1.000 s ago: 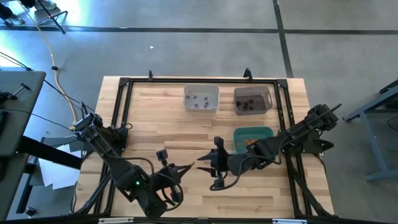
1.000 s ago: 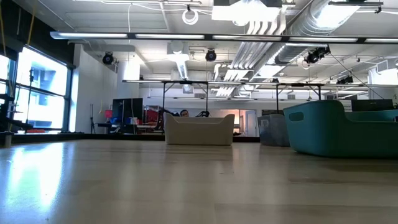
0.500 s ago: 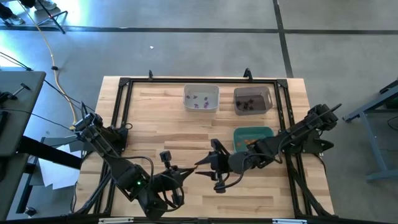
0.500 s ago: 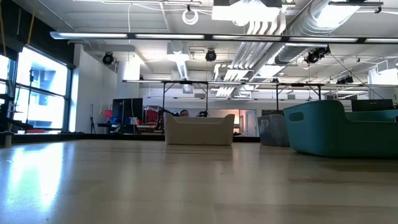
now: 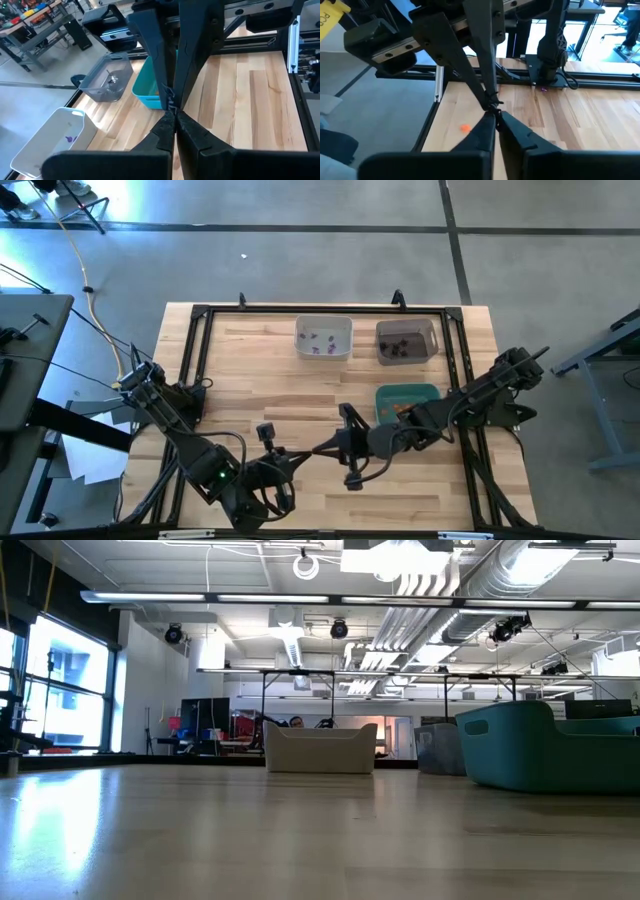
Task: Sort Halloween decoration
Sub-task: Put the black spider toy into the black bin
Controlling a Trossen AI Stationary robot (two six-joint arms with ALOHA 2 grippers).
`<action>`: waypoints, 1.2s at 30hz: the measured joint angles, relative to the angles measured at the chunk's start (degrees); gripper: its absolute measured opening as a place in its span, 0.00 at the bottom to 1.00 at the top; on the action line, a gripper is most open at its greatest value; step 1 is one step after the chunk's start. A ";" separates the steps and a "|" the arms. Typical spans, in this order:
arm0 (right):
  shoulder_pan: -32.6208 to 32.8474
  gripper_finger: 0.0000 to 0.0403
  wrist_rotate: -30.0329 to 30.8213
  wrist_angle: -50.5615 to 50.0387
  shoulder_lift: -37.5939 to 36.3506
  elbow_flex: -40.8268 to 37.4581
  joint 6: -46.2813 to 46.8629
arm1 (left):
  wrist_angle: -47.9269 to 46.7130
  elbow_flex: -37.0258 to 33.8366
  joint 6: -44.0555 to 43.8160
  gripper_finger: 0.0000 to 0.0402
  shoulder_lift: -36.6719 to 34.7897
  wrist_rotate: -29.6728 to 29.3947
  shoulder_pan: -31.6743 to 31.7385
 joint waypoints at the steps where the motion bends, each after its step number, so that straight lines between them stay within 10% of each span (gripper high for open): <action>1: 0.00 0.02 0.07 -0.06 0.00 0.00 0.02 | 0.00 0.00 0.00 0.00 -0.01 0.02 0.00; 20: -0.07 0.00 2.04 -3.09 -0.05 0.00 1.84 | 0.07 0.00 2.73 0.21 -0.01 0.11 0.31; 28: -3.96 0.00 16.03 -40.66 -8.94 3.13 20.00 | -0.66 0.09 4.37 0.30 -1.26 4.44 -0.18; 36: -16.58 0.00 15.34 -66.90 -18.88 0.49 33.03 | -12.75 0.07 -4.43 0.30 -1.63 4.11 0.18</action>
